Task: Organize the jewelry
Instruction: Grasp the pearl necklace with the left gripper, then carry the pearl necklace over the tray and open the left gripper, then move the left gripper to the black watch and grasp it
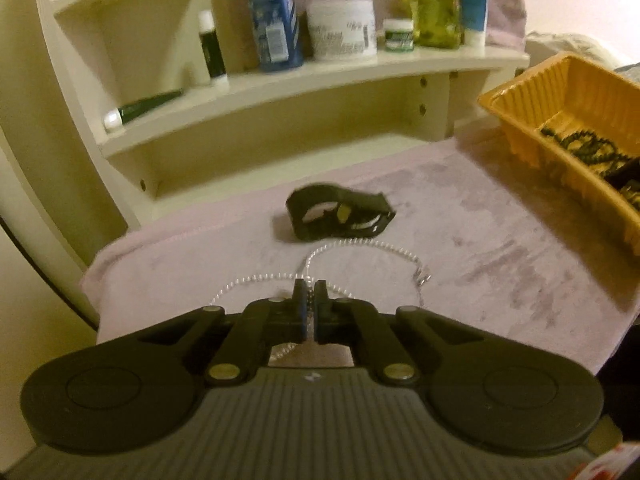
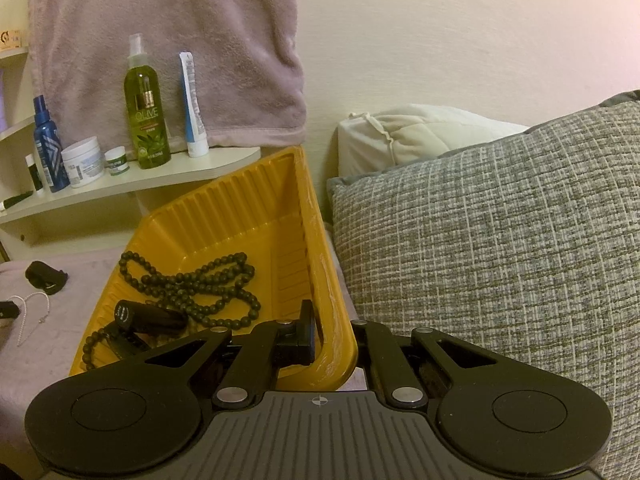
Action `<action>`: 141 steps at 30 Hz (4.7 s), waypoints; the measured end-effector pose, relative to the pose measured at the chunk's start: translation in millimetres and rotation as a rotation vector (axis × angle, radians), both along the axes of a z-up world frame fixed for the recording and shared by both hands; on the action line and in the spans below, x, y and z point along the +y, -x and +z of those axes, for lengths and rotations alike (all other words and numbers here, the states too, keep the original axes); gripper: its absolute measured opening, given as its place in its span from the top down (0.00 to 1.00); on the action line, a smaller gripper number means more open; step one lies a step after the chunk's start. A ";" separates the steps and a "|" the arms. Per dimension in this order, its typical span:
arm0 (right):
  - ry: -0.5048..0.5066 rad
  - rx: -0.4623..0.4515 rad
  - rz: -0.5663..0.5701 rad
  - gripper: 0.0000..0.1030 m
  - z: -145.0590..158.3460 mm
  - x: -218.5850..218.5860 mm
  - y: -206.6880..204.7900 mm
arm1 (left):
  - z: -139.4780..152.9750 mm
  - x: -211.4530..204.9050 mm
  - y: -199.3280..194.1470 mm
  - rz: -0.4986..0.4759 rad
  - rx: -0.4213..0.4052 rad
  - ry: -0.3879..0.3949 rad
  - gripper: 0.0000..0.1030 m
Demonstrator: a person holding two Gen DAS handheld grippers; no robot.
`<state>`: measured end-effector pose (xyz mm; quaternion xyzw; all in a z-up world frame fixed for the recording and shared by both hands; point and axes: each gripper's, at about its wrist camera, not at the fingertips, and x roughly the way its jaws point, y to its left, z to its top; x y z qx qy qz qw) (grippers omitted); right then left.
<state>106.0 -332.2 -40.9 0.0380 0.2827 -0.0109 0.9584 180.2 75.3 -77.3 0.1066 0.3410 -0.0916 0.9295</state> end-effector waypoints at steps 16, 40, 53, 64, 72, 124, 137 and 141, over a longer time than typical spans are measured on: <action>-0.004 -0.008 0.000 0.95 2.3 1.4 1.0 | 115.1 -27.6 5.8 -0.130 -0.140 0.130 0.98; -0.010 -0.013 -0.002 0.95 3.8 2.6 1.1 | 202.7 -123.9 7.5 -0.380 -0.247 0.312 0.98; -0.021 -0.012 -0.005 0.95 3.6 2.5 1.2 | 202.0 -184.6 -5.1 -0.501 -0.204 0.323 0.98; -0.030 -0.013 -0.009 0.95 3.0 2.0 3.4 | 165.3 -204.6 -22.3 -0.520 -0.082 0.281 0.98; -0.034 -0.009 -0.013 0.95 1.6 2.1 2.9 | 144.7 -215.4 -31.7 -0.538 -0.022 0.248 0.98; -0.001 -0.006 -0.001 0.95 2.4 4.1 -2.2 | 74.0 19.1 -15.5 0.144 -0.071 0.242 0.23; -0.002 0.004 0.001 0.94 1.2 0.2 -2.3 | 26.9 3.1 -36.8 0.222 -0.033 0.302 0.13; -0.001 0.004 0.000 0.94 1.2 -0.1 -2.2 | 17.7 1.8 -45.6 0.233 -0.015 0.314 0.13</action>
